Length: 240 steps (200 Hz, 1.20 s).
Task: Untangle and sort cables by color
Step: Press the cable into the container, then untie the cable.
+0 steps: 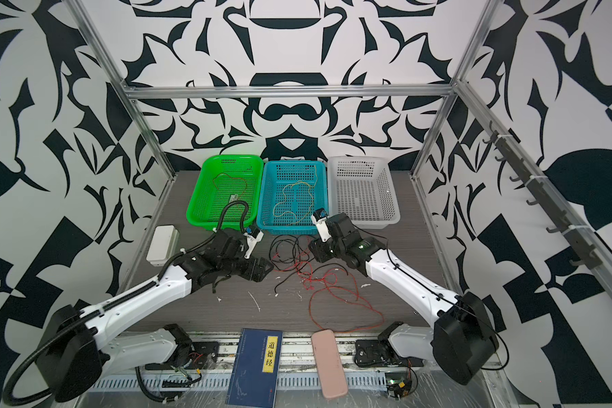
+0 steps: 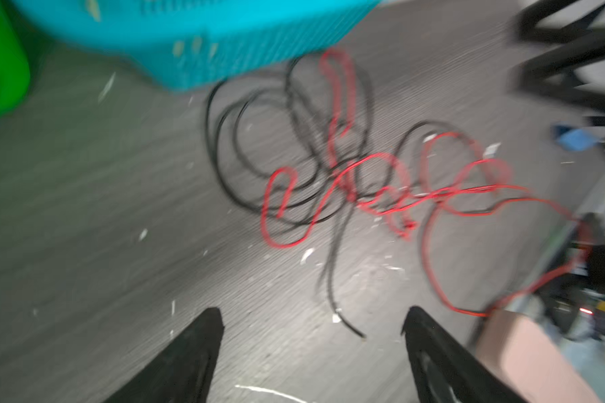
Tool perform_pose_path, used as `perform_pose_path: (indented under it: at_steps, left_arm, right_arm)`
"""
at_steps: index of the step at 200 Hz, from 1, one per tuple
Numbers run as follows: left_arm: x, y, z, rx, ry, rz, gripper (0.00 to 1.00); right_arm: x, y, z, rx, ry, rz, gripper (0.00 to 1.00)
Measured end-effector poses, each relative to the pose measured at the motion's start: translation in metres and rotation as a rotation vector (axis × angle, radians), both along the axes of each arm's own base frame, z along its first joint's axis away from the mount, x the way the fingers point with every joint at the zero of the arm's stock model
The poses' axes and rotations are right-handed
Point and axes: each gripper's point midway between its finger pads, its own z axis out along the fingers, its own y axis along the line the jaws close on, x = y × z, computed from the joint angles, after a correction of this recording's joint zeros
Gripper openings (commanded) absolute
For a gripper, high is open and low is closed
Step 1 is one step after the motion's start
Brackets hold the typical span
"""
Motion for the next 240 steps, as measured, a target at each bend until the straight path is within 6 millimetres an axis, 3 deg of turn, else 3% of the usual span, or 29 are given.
perform_pose_path:
  at_steps: [27,56,75,107,134,215,240]
  left_arm:
    - [0.007,0.002,-0.041,0.095,0.059,0.01,0.74]
    - [0.017,-0.002,-0.062,0.146,0.071,0.001,0.59]
    - [0.028,-0.009,-0.062,0.151,0.05,-0.007,0.52]
    - [0.048,-0.019,-0.044,0.111,-0.013,-0.01,0.44]
    - [0.061,-0.015,-0.038,0.077,-0.03,0.011,0.43]
    - [0.064,-0.027,-0.049,0.019,0.001,-0.031,0.39]
    - [0.064,-0.03,-0.053,0.016,0.005,-0.043,0.32]
  right_arm:
    - [-0.001,0.0,-0.001,-0.002,0.003,-0.001,0.53]
    - [-0.001,-0.001,-0.002,-0.002,0.007,-0.003,0.51]
    - [-0.001,-0.001,-0.002,-0.004,0.009,-0.003,0.5]
    - [-0.003,-0.002,-0.003,-0.009,0.015,-0.003,0.49]
    - [-0.004,-0.003,-0.003,-0.008,0.013,-0.004,0.49]
    - [-0.008,-0.006,-0.011,-0.019,0.03,-0.004,0.48]
    - [-0.008,-0.006,-0.011,-0.019,0.029,-0.004,0.48]
